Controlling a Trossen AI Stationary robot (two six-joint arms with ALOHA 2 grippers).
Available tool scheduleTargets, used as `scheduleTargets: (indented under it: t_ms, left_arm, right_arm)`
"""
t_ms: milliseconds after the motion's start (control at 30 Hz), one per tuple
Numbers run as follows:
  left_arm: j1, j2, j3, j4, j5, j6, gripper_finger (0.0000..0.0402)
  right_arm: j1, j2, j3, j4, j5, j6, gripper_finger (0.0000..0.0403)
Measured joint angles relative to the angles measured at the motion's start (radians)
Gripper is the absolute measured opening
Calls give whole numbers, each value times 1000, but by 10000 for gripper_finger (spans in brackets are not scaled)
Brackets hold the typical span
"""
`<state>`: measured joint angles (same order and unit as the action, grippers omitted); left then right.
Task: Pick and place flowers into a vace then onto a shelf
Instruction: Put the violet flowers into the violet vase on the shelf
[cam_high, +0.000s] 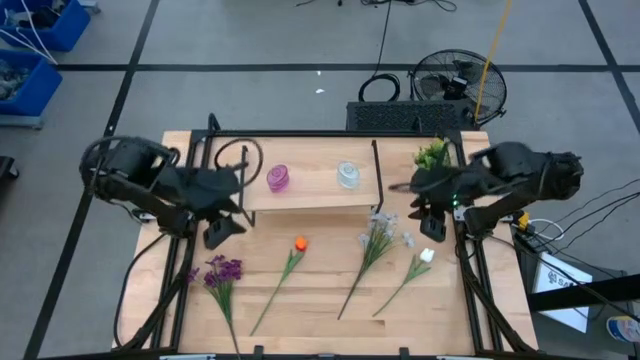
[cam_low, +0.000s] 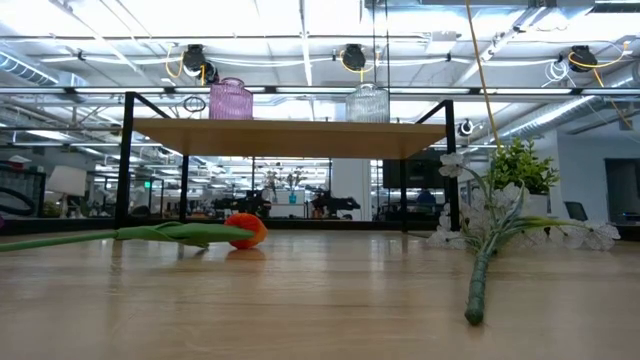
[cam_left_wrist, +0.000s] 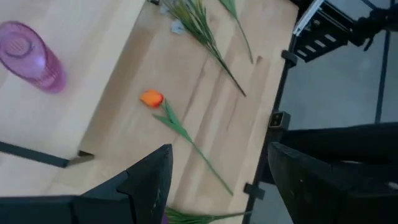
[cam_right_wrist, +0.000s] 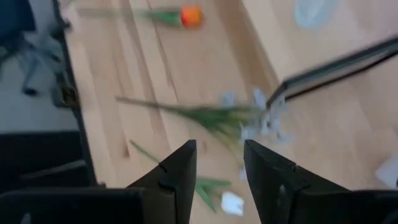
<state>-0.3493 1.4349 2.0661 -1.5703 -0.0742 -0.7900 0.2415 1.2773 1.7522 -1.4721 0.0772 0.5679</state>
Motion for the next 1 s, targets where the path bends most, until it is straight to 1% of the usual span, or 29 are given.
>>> scheduleTargets:
  t_ms: [167, 333, 400, 533, 633, 733, 833, 900, 1000]
  left_arm:
    - [-137, -8, -3, -1, -153, -185, 271]
    - [-320, -5, -3, -1, -394, -393, 271]
    - [-369, 12, -3, -1, -469, -443, 271]
    - [-434, 56, -3, 0, -537, -498, 271]
    - [-451, 79, -3, -1, -594, -560, 271]
    - [-470, 110, -3, 0, -642, -618, 271]
    - [-495, 131, -44, 0, -672, -692, 271]
    - [-519, 132, -110, 1, -676, -806, 271]
    - [-555, 125, -245, 0, -639, -1037, 271]
  right_arm:
    - [48, -43, -190, 44, -2, 48, 125]
    - [87, -102, -363, 187, -4, 93, 125]
    - [95, -121, -418, 235, -3, 118, 125]
    - [101, -148, -525, 239, -3, 171, 125]
    - [101, -160, -623, 283, -3, 269, 125]
    - [101, -165, -724, 426, -5, 375, 125]
    - [101, -165, -824, 666, -83, 410, 125]
    - [101, -165, -884, 839, -144, 410, 125]
    - [101, -165, -949, 1031, -161, 419, 125]
